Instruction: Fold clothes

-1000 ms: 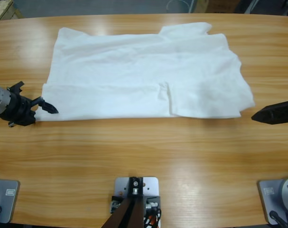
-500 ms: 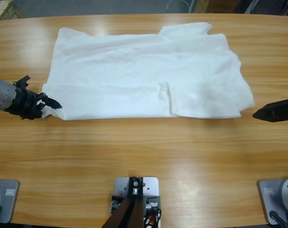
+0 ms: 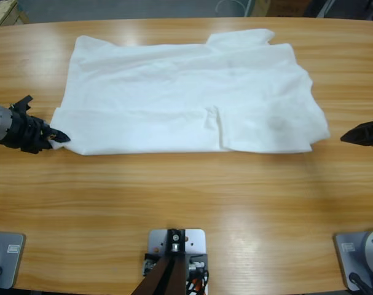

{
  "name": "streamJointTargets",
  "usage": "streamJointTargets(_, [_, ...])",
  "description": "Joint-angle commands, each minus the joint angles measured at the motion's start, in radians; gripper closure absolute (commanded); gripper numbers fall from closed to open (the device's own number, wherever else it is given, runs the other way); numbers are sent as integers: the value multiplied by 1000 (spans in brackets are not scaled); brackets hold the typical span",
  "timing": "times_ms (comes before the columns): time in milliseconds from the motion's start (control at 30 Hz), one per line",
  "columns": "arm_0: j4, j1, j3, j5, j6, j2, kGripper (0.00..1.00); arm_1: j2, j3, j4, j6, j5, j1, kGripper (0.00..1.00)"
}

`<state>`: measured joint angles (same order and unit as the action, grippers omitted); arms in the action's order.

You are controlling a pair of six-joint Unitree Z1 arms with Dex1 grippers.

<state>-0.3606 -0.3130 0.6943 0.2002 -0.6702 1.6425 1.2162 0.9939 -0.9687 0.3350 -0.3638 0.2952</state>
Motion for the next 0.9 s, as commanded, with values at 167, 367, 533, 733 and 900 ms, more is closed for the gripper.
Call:
streamJointTargets(167, [9,19,-50,24,18,-104,1000,-21,-154,170,5,-145,-217,1000])
streamJointTargets(367, [9,70,-62,25,14,-127,1000,82,-241,289,38,-190,-295,619])
streamJointTargets(533, [9,83,-67,25,12,-135,1000,182,-275,363,65,-195,-307,407])
streamJointTargets(733, [12,96,-64,25,12,-131,1000,285,-271,408,67,-186,-349,209])
streamJointTargets(900, [17,132,-54,25,16,-121,1000,331,-254,412,76,-171,-429,211])
